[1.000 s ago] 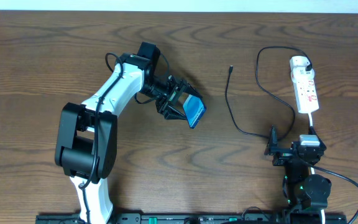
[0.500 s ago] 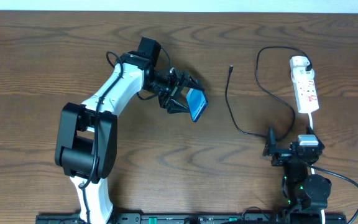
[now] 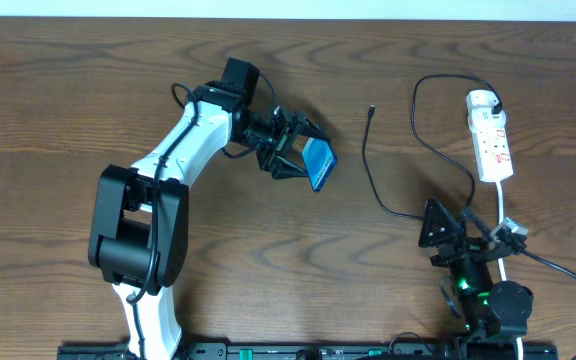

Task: Plug charger to phone and switch on socket
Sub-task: 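Move the right gripper toward the phone and grasp its side edge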

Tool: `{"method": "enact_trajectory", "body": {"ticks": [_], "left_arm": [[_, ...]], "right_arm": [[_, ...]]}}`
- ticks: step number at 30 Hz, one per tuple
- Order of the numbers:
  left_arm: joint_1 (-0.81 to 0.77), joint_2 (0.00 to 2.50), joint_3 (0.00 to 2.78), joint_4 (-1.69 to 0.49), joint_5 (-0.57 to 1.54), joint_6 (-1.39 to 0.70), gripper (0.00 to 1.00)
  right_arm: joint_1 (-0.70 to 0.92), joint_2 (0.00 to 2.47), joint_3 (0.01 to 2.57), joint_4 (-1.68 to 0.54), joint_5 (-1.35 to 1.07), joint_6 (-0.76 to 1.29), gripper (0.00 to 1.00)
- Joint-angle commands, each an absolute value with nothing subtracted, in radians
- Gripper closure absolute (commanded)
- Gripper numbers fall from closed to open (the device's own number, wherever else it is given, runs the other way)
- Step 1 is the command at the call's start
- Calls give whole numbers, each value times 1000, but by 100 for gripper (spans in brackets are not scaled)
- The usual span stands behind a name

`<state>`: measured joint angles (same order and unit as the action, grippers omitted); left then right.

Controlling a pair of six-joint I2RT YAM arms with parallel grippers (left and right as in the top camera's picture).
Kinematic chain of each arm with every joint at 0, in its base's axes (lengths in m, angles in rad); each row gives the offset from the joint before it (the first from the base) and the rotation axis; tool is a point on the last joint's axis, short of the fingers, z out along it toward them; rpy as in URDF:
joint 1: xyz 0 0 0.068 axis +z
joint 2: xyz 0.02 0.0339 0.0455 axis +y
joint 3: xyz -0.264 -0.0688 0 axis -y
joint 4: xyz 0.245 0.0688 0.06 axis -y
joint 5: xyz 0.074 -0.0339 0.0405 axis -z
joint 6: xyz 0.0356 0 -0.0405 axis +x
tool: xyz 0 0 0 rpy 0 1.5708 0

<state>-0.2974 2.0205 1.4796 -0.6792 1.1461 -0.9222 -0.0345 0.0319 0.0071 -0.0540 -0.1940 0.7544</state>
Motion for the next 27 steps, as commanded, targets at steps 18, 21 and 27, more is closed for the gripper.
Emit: {"method": "enact_trajectory", "body": {"ticks": [18,21,27], "left_arm": [[-299,1993,1478,-671,1194,-937,34],[-299,1993,1478,-671,1203,-937,34],[-299,1993,1478,-671,1205,-937,34]], "right_arm": [[-24,101,127,-2,-291,639,1],[-24,177,222,-56,-290,573,1],[-24,372,454,-244,-291,551,1]]}}
